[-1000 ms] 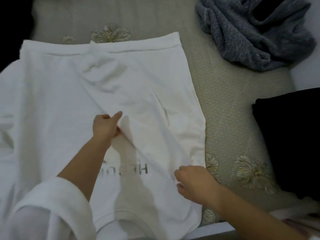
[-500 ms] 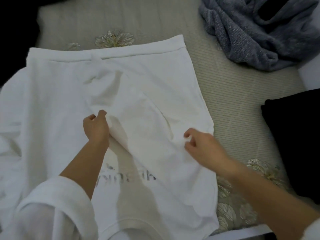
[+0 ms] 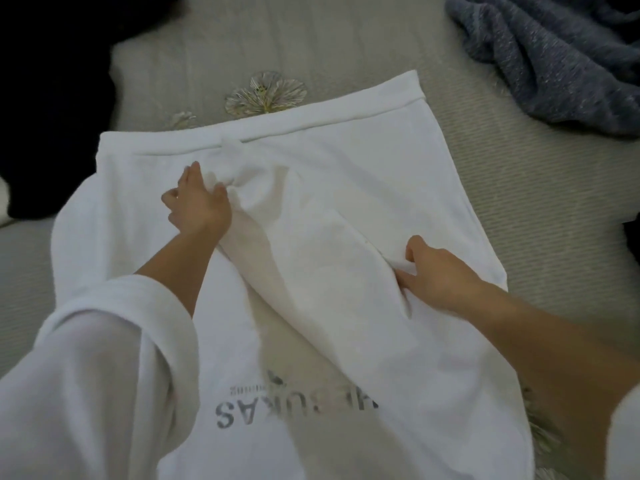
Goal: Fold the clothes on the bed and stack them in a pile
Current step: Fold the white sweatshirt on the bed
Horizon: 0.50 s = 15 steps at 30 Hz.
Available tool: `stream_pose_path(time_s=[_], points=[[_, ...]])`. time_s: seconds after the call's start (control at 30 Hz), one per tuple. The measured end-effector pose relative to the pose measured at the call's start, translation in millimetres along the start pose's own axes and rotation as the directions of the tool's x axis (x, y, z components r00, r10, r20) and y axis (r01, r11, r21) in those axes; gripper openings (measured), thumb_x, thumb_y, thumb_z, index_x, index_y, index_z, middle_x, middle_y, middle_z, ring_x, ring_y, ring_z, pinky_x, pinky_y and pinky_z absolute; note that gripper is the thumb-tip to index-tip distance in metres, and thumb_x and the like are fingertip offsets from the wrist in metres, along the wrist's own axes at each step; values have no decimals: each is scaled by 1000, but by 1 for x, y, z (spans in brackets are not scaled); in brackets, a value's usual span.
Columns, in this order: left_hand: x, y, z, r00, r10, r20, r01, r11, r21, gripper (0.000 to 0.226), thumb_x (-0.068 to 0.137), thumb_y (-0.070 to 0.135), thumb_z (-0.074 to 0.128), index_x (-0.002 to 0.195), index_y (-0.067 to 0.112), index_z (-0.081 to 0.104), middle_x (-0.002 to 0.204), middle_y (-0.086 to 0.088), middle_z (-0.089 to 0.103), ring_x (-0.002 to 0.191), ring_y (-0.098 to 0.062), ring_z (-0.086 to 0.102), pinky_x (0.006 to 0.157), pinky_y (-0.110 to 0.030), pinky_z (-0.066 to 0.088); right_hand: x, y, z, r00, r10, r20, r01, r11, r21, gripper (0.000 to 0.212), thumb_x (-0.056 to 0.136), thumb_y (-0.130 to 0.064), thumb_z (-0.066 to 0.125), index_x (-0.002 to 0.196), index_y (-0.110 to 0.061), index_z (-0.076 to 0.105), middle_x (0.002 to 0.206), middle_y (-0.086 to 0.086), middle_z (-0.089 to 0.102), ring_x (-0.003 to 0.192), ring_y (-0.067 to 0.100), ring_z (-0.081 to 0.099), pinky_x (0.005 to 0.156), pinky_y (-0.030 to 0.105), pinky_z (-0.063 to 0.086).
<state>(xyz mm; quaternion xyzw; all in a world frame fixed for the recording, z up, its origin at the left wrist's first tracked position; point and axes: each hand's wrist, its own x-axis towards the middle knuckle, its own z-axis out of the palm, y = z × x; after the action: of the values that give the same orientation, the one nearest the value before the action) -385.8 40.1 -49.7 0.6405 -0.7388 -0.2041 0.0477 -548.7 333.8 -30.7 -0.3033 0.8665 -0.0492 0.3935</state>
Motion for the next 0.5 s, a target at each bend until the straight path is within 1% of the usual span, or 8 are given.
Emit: stream_pose_path(time_s=[0.03,0.1,0.13,0.2,0.27,0.33,0.4,0.5], points=[[6,0,0,998,22,63,-27,997,76,56,93,35,48,145,30,29,145,-1,41,133,-29,25,101,-44,31,4,-3,-2,999,32,26,-32,999,2,46,88,-57,53,99,-17,35,83,2,50,72,21,49,61,34,38],[14,0,1,978,93,186,-134,966,222,61,89,33,52,144,32,26,149,1,34,132,-32,24,98,-46,30,13,-12,-2,995,84,54,-83,996,-31,62,81,-66,55,107,-14,36,88,4,47,79,23,47,67,33,38],[19,2,1,969,113,221,-170,951,259,65,87,32,54,144,33,23,150,3,31,131,-32,23,97,-47,30,16,-17,-1,993,101,53,-99,994,-46,72,77,-70,57,113,-11,37,93,7,50,81,23,46,69,32,37],[28,8,-2,970,83,228,-150,944,293,72,82,32,61,143,35,23,143,-1,38,129,-32,25,94,-48,30,21,-25,5,992,122,37,-119,991,-55,88,71,-73,62,120,-5,38,104,9,55,81,22,45,68,31,36],[36,12,-6,975,43,218,-116,936,332,74,75,38,70,138,31,31,131,-8,45,127,-33,27,92,-48,30,25,-27,6,990,139,17,-138,989,-60,90,66,-76,64,117,-5,40,93,3,53,71,17,42,60,30,34],[40,9,-11,980,60,190,-127,924,361,69,73,48,72,130,26,41,124,-10,50,126,-33,30,90,-47,30,26,-27,5,989,149,9,-148,987,-69,89,62,-79,62,111,-8,41,75,-4,40,61,12,37,50,28,29],[40,2,-21,982,150,117,-177,947,268,56,75,53,69,119,24,52,116,-8,57,119,-32,40,85,-44,33,26,-27,6,988,156,1,-155,985,-69,89,61,-82,61,108,-9,41,72,-6,34,64,14,39,52,29,31],[36,-9,-36,947,297,123,-294,955,-41,32,80,44,70,98,20,62,95,-3,64,88,-24,55,70,-33,39,26,-27,8,986,167,9,-165,983,-78,85,60,-82,60,103,-12,38,72,-6,33,76,20,43,64,32,35]])
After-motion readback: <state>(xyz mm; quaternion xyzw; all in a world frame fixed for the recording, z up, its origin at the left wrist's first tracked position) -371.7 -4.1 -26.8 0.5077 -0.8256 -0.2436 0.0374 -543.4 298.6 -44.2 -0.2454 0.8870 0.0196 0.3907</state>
